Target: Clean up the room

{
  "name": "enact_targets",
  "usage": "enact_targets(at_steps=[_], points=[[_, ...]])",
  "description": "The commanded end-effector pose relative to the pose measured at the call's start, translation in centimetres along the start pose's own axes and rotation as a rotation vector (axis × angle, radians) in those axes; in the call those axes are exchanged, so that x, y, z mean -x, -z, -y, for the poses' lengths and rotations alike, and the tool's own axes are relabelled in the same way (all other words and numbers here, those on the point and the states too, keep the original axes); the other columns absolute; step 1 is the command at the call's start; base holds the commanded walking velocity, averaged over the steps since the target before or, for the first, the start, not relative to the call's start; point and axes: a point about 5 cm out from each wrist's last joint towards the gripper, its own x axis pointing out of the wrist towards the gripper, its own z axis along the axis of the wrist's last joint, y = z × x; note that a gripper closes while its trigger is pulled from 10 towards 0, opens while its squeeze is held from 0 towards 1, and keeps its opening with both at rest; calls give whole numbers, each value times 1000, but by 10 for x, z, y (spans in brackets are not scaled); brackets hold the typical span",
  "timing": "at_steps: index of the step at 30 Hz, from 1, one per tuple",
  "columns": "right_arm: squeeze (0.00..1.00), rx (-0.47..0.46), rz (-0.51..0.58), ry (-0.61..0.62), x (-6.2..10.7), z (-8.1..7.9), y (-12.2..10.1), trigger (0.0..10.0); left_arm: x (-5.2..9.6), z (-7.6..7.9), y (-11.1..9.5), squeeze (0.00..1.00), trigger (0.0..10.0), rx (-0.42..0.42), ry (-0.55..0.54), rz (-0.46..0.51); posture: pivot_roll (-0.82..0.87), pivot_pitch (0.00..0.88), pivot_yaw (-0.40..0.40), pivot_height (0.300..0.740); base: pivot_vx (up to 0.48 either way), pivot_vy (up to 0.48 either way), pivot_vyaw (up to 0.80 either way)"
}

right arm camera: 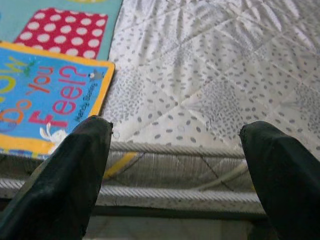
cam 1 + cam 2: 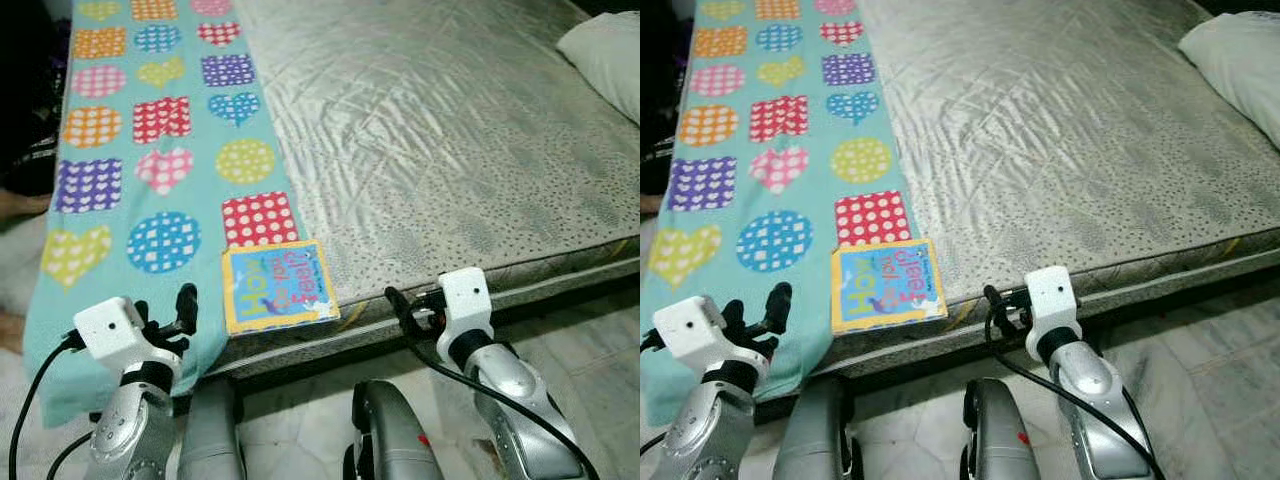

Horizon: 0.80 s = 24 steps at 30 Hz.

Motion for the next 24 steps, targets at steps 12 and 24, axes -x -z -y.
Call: enact_targets(at_steps=[12,24], points=[[0,6,-12,19,9,8,3,10000,-10,-7,11,0,10000,31,-55,-70,-55,256,-51,541,0,0,0],[0,21,-39,48,19,15,5,10000,-37,-2,15,0,10000,81,11,-139,-93,281,-49,498,0,0,0]])
